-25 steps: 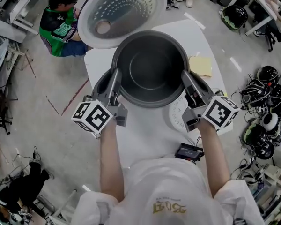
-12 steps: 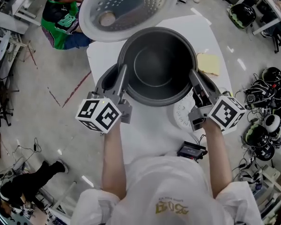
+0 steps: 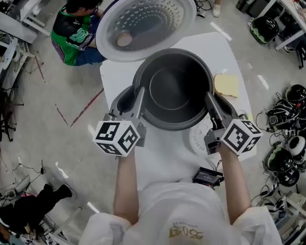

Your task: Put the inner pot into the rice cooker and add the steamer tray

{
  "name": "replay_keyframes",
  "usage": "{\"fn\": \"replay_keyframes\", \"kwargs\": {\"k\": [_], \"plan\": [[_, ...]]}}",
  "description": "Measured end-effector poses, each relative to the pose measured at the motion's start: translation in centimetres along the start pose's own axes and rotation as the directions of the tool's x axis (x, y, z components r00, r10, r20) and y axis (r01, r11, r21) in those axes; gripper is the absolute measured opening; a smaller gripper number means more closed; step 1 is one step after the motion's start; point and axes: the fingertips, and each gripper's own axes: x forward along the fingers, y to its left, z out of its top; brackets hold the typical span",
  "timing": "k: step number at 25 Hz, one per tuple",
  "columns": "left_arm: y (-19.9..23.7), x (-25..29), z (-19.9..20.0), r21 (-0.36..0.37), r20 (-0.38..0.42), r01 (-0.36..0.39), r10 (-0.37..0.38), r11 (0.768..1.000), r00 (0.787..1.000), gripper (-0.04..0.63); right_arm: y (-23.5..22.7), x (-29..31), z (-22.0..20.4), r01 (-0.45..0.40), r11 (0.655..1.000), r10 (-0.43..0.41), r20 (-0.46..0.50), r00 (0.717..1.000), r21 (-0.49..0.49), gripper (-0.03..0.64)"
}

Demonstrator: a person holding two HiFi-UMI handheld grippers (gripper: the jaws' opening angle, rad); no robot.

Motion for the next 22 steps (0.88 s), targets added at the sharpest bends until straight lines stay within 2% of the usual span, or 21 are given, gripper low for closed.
{"fn": "replay_keyframes", "kwargs": {"k": [8, 15, 22], "plan": [[1.2, 0.4, -1.2, 0.005, -0.043, -0.035, 0.035, 0.999, 0.998, 0.111, -0.1, 0.8, -0.7, 0.055, 0.988, -0.062, -0.047, 0.997, -0.146, 0.095], [1.3, 0.9, -1.3, 0.042, -0.064, -0.043, 0.046, 0.998, 0.997, 0.121, -0.6, 1.3, -1.0, 0.065, 0.988, -0.075, -0.071, 0.995, -0.143, 0.103], [1.6, 1.4, -2.2, 0.078, -0.083, -0.084, 0.091, 0.993, 0.992, 0.127, -1.1, 1.6, -0.9, 0.081, 0.973, -0.097, -0.066, 0.993, -0.215, 0.118]]}}
